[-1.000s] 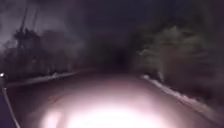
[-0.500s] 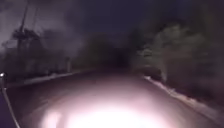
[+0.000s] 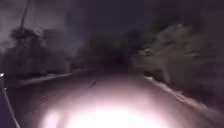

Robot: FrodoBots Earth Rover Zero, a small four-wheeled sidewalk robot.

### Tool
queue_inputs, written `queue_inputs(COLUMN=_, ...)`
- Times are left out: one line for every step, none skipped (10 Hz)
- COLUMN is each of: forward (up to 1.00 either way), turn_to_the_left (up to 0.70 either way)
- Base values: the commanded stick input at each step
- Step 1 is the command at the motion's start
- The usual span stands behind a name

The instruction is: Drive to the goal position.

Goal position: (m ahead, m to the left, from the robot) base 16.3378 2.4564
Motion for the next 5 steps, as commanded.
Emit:
queue_inputs(forward=0.50, turn_to_the_left=0.01)
queue_inputs(forward=0.50, turn_to_the_left=0.00)
queue_inputs(forward=0.50, turn_to_the_left=0.00)
queue_inputs(forward=0.50, turn_to_the_left=0.00)
queue_inputs(forward=0.50, turn_to_the_left=0.00)
